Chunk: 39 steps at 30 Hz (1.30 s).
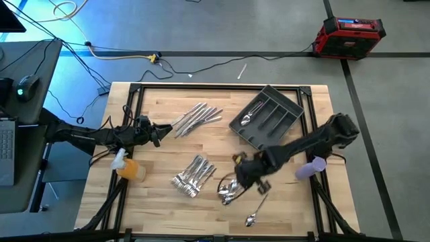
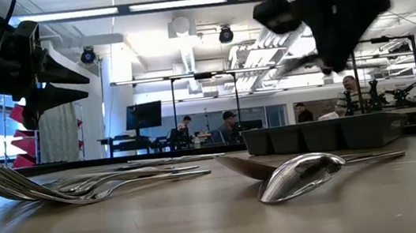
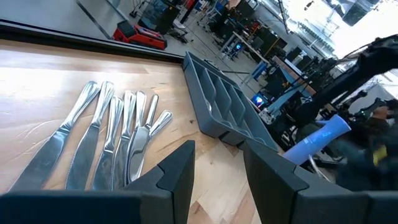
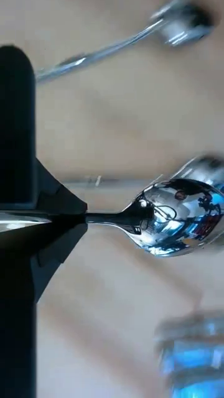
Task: Sort silverware
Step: Put the spoon in the silverware tray
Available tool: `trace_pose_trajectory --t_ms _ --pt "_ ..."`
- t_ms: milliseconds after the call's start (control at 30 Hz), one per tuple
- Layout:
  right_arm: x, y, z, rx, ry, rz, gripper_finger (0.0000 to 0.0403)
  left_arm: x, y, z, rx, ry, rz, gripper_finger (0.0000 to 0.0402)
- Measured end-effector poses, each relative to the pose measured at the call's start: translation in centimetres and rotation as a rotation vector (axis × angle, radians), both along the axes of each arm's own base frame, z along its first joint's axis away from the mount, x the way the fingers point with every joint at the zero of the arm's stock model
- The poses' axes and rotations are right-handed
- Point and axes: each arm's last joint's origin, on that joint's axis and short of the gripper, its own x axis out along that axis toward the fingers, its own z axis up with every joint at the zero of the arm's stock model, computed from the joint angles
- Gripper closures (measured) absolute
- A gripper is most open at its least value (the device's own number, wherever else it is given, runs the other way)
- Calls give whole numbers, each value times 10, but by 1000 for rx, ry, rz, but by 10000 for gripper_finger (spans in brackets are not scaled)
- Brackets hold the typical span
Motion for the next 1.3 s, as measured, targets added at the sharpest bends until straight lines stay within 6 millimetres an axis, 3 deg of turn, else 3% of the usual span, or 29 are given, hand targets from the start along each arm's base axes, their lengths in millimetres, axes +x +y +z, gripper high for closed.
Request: trace_pose_trajectory --t_ms 67,233,367,567,767,1000,1100,1300 --pt "-2 -32 12 -101 -12 31 402 0 0 0 0 0 0 283" --pt "-1 -119 16 -238 25 109 402 0 0 0 0 0 0 283" --pt "-6 -182 0 -307 147 124 402 0 0 0 0 0 -1 283" --pt "-12 -240 -21 -325 195 78 402 0 0 -1 4 13 -2 283" --pt "-16 -268 -45 -296 259 27 390 0 0 -1 16 19 -5 283" --pt "-21 -284 -50 -527 395 -190 319 0 0 -1 17 21 -7 283" --pt "-25 -282 -37 -603 428 -221 301 0 0 -1 17 21 -8 283" --pt "-19 -259 22 -549 247 -443 298 0 0 -1 14 19 -8 283"
